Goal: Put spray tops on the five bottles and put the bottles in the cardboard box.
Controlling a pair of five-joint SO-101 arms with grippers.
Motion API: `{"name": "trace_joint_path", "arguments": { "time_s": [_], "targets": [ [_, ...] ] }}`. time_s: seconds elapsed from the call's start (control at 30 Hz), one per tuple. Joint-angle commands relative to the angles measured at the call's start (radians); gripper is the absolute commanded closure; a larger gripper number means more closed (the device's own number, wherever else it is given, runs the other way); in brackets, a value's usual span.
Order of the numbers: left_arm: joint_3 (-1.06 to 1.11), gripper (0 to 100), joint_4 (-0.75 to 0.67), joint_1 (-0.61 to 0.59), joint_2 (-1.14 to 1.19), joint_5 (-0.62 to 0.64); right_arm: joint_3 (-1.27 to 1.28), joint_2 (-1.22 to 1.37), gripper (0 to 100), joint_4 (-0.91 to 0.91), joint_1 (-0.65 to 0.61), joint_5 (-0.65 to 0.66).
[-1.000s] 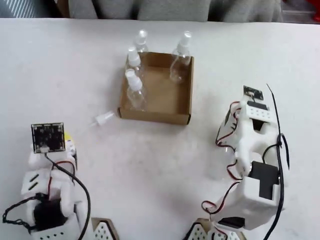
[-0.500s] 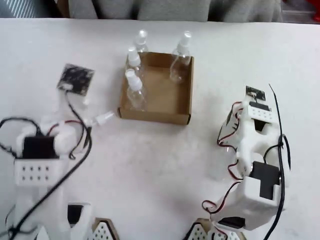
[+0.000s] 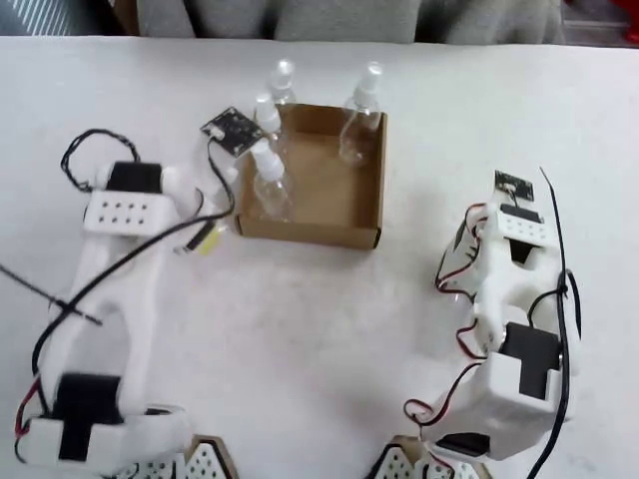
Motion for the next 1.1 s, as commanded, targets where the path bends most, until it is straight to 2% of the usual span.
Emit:
{"name": "trace_joint_path", "arguments": {
  "time_s": [0.0, 0.2, 0.6, 0.8, 1.07],
  "targets": [
    [-0.114, 80, -0.005, 0.015, 0.122, -0.078, -0.002, -0.036, 98.3, -0.018, 0.018, 0.002],
    [-0.195, 80, -0.058, 0.008, 0.305, -0.109, -0.002, -0.036, 98.3, -0.018, 0.018, 0.003],
    [-0.381, 80, -0.052, 0.007, 0.536, -0.114, -0.002, -0.036, 98.3, -0.018, 0.018, 0.003],
    [-0.387, 80, -0.002, -0.024, 0.555, -0.195, -0.002, -0.036, 98.3, -0.018, 0.012, 0.003],
    [-0.376, 80, 0.002, -0.053, 0.564, -0.23, -0.002, -0.036, 98.3, -0.018, 0.012, 0.003]
  ]
}}
